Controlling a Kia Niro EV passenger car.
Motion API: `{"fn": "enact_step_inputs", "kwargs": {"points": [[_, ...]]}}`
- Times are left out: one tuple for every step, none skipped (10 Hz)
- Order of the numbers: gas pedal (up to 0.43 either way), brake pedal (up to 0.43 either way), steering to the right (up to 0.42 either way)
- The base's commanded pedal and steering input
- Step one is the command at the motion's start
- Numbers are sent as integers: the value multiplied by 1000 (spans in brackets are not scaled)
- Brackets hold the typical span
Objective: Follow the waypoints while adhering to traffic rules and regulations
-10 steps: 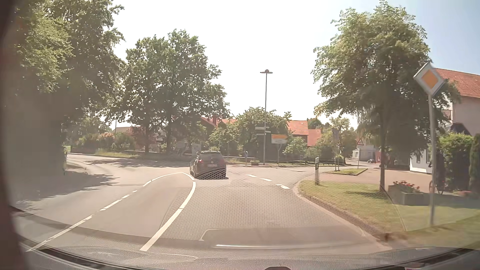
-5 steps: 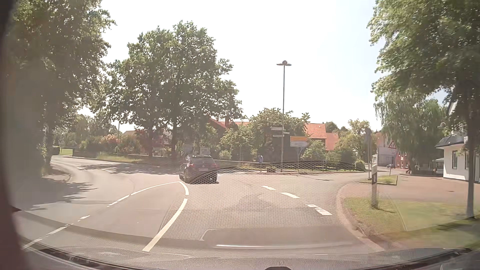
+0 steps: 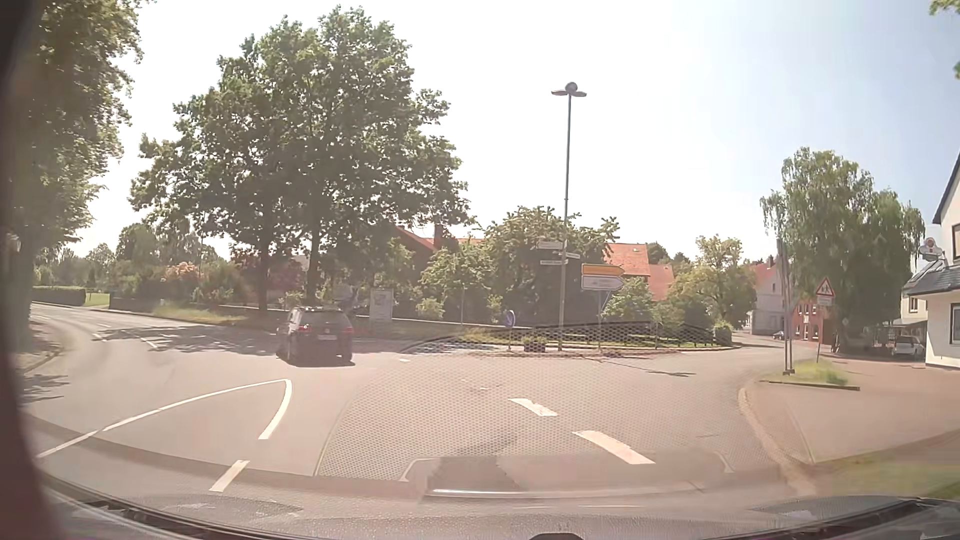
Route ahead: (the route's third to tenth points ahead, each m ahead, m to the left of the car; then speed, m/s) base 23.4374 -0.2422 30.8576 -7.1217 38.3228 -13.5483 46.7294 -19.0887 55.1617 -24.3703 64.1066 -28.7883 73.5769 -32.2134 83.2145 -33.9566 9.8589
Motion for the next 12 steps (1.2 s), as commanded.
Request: {"fn": "enact_step_inputs", "kwargs": {"points": [[197, 0, 100], [197, 0, 113], [189, 0, 124], [189, 0, 131], [189, 0, 140], [189, 0, 143], [189, 0, 143], [189, 0, 143], [189, 0, 142], [189, 0, 141], [197, 0, 140], [197, 0, 139]]}}
